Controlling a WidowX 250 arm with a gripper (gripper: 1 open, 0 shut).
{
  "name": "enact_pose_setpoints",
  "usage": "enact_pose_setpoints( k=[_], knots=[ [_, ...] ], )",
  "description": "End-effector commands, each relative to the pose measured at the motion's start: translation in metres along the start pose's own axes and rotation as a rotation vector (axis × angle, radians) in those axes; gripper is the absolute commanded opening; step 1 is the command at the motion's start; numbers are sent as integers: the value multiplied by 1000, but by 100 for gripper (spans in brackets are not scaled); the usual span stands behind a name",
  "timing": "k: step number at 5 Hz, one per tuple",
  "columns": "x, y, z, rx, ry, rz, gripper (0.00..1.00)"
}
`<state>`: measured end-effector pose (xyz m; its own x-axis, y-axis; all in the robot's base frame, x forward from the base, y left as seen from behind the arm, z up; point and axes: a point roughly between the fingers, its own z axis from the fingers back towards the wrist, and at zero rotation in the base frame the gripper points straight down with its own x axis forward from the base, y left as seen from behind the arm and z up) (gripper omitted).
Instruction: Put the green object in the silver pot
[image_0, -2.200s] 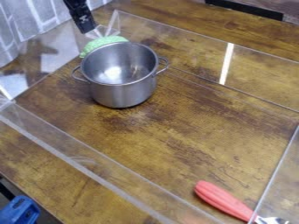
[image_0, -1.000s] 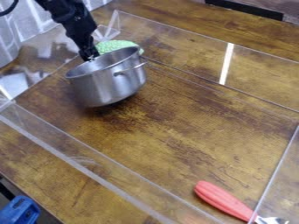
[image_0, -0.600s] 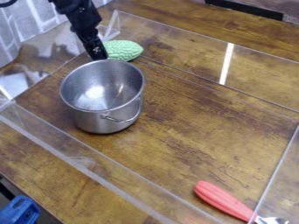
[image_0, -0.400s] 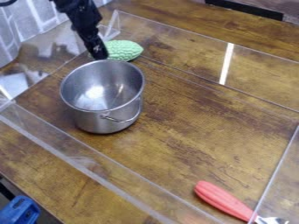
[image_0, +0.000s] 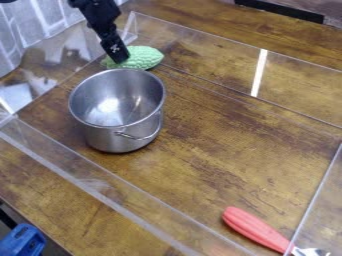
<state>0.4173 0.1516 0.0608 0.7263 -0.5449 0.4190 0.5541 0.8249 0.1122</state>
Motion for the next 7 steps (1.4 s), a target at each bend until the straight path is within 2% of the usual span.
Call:
enact_pose_setpoints(
  k=[1,2,3,5,7],
  knots=[
    [16,-6,-7,10,-42,-22,100],
    [18,-7,-13,20,-46,19,100],
    [23,-6,-7,29,-31,57,0],
    [18,-19,-1,4,-10,53,0],
    [20,-9,25,-52,2,-5,0]
  ],
)
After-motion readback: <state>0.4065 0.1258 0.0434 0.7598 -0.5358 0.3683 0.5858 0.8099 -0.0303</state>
